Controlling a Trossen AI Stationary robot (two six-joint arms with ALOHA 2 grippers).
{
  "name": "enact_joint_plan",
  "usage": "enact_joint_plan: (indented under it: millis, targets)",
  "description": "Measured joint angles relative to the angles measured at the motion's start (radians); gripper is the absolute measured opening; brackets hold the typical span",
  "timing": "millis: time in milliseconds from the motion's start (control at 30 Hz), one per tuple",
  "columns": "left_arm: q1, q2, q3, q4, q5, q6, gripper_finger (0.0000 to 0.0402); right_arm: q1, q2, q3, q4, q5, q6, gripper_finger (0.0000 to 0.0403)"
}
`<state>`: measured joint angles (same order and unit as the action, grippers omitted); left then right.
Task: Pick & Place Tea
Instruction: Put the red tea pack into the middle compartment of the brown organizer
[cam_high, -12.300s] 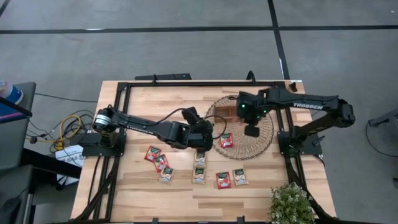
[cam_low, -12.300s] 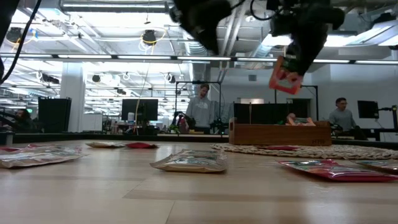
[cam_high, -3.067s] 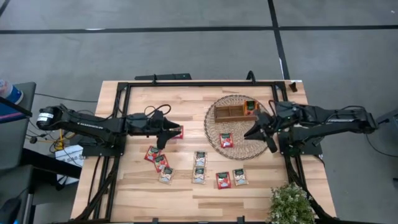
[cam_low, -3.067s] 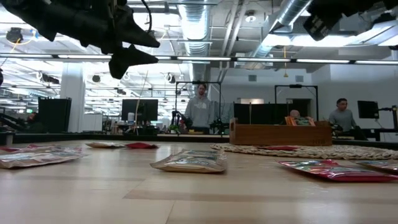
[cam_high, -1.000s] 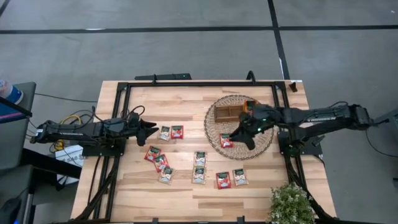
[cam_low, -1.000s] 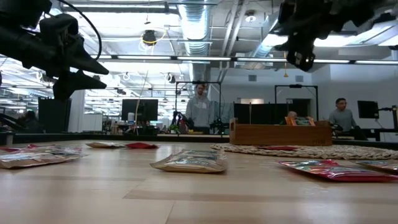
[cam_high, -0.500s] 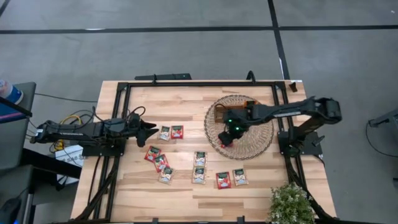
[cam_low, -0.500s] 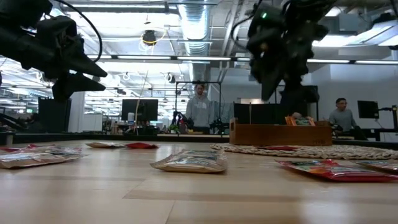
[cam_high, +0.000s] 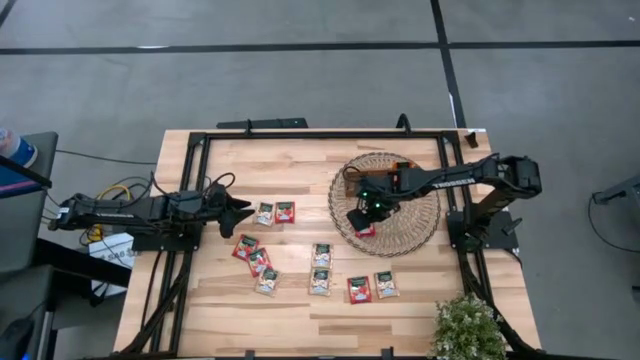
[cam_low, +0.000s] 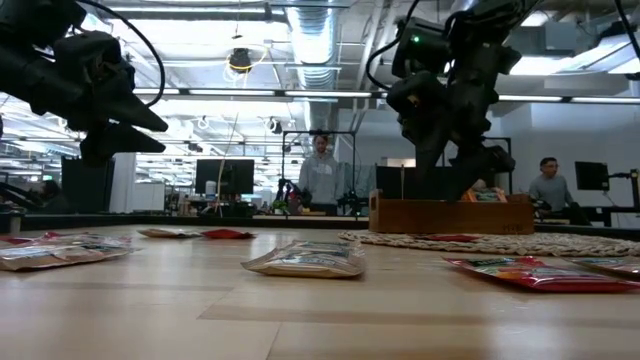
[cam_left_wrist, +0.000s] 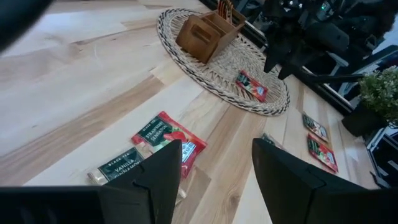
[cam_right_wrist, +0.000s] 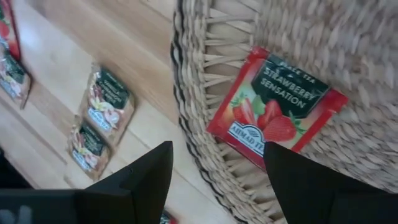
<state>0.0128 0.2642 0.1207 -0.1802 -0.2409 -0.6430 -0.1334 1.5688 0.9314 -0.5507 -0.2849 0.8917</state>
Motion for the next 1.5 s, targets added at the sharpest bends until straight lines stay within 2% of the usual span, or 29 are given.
enact_joint_plan:
  millis: [300,667,867,967,1100,1300,1500]
  targets:
    - [0.000,0.000,0.000,-0.001,0.000,0.006,0.0188,0.000,0.000,0.000,0.021,-0.002,-0.008,0.0244]
    - [0.000,0.000,0.000,-0.006,-0.001,0.011,0.0188,0.001,0.000,-0.001,0.020,-0.056,-0.038,0.0255]
    - [0.000,0.000,0.000,-0.006,-0.001,0.025,0.0188,0.002,0.000,-0.001,0.016,-0.101,-0.093,0.0301]
    - [0.000,0.000,0.000,-0.006,-0.001,0.025,0.0188,0.005,0.000,-0.001,0.013,-0.113,-0.138,0.0341]
    - [0.000,0.000,0.000,-0.006,-0.001,0.025,0.0188,0.009,0.000,-0.001,0.010,-0.113,-0.108,0.0392]
    - [0.000,0.000,0.000,-0.006,-0.001,0.026,0.0188,0.011,0.000,-0.001,0.023,-0.122,-0.098,0.0368]
    - [0.000,0.000,0.000,-0.006,-0.001,0.029,0.0188,0.029,0.000,0.006,0.086,-0.115,-0.008,0.0349]
